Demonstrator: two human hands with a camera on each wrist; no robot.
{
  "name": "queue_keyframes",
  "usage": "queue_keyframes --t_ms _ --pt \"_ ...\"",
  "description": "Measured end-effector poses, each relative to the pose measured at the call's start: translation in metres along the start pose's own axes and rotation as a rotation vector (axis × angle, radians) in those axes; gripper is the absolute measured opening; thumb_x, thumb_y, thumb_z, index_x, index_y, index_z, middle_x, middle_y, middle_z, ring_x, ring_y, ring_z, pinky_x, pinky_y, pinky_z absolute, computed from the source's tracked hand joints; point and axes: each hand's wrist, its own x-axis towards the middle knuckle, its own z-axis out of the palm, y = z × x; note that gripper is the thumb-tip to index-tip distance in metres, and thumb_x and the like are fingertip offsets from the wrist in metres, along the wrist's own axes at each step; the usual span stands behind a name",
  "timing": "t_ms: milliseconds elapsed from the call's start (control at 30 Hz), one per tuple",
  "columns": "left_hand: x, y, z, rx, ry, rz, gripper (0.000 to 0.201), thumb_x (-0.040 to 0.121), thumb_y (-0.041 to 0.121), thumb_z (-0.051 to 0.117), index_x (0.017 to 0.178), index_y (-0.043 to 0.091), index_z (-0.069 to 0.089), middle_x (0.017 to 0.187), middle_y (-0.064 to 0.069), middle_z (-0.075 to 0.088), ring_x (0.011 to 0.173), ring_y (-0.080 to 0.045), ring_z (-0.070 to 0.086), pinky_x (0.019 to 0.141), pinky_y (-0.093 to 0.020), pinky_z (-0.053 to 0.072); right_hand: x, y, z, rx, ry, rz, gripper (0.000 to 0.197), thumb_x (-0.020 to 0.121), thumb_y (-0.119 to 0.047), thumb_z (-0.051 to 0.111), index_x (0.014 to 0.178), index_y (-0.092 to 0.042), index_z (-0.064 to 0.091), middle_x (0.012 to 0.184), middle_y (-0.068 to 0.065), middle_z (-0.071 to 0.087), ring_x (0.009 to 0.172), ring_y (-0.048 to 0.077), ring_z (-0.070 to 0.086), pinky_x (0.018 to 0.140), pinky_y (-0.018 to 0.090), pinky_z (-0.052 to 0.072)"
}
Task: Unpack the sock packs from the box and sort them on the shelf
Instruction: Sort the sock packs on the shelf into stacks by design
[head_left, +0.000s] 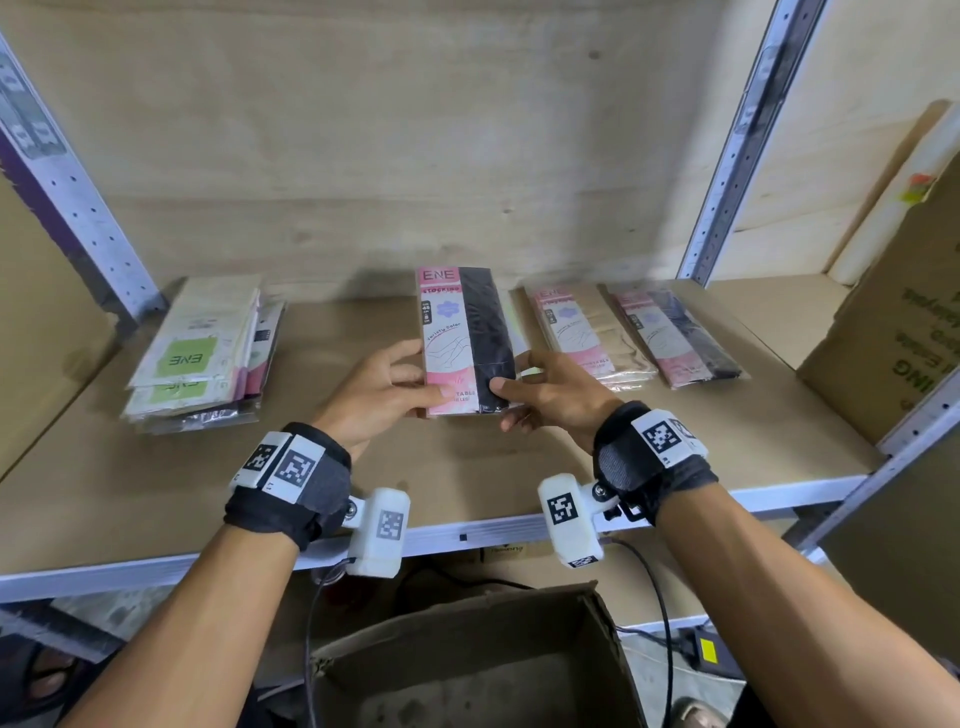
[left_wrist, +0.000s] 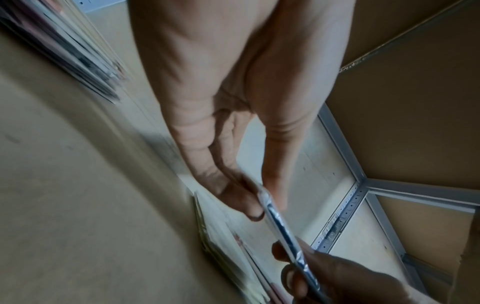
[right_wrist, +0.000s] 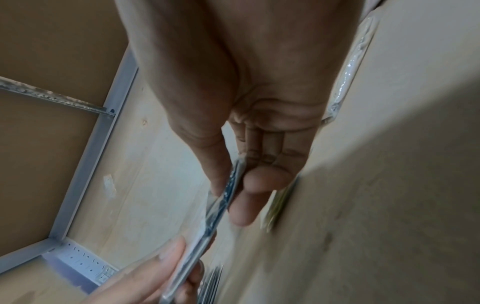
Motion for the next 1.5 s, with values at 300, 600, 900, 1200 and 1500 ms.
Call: queue_keyframes --t_ms 300,600,900,1200,1500 --pt "0.021 0.022 0.015 0.058 -0.03 0.025 0.063 0.089 -0.003 0.068 0.145 0.019 0.049 0.107 -0.007 0.077 0.098 -0.018 0.075 0.078 -0.027 0.058 0.014 0.0 -0.023 -0.045 0.202 -0.083 0.047 0.088 -0.015 0.075 0.124 0.003 0.051 0.074 0.012 0.066 0.048 0.017 0.055 0.043 0.025 0.042" --pt "0.075 0.055 0.112 0.098 0.015 0.004 0.031 0.083 -0.012 0.071 0.092 0.017 0.062 0.079 0.002 0.07 0.06 -0.003 0.072 0.055 -0.016 0.056 0.018 0.012 -0.105 -0.216 0.602 -0.161 0.034 0.084 -0.027 0.076 0.108 -0.012 0.057 0.095 0.012 0.071 0.082 0.026 0.071 0.078 0.041 0.058" --pt "0.144 0.073 0.229 0.301 -0.011 -0.085 0.038 0.079 -0.004 0.079 0.116 -0.004 0.068 0.114 -0.015 0.073 0.082 -0.022 0.076 0.072 -0.03 0.063 -0.005 0.016 -0.207 -0.384 0.797 -0.002 0.038 0.087 -0.026 0.068 0.123 -0.012 0.065 0.121 0.011 0.069 0.11 0.03 0.064 0.098 0.041 0.051" --pt "0.169 0.062 0.287 0.619 0.015 -0.195 0.074 0.074 0.002 0.086 0.137 -0.005 0.048 0.136 -0.021 0.057 0.12 -0.038 0.062 0.097 -0.044 0.055 -0.005 0.038 -0.242 -0.451 0.701 0.207 0.029 0.084 -0.013 0.068 0.112 -0.007 0.072 0.111 0.015 0.071 0.102 0.031 0.066 0.084 0.03 0.051" --pt "0.165 0.063 0.293 0.955 0.052 -0.139 0.044 0.086 0.021 0.078 0.124 0.006 0.059 0.123 -0.012 0.066 0.109 -0.027 0.067 0.095 -0.037 0.056 -0.001 0.051 -0.243 -0.488 0.696 0.241 0.035 0.084 -0.019 0.071 0.118 -0.011 0.07 0.121 0.013 0.068 0.111 0.029 0.062 0.099 0.035 0.051"
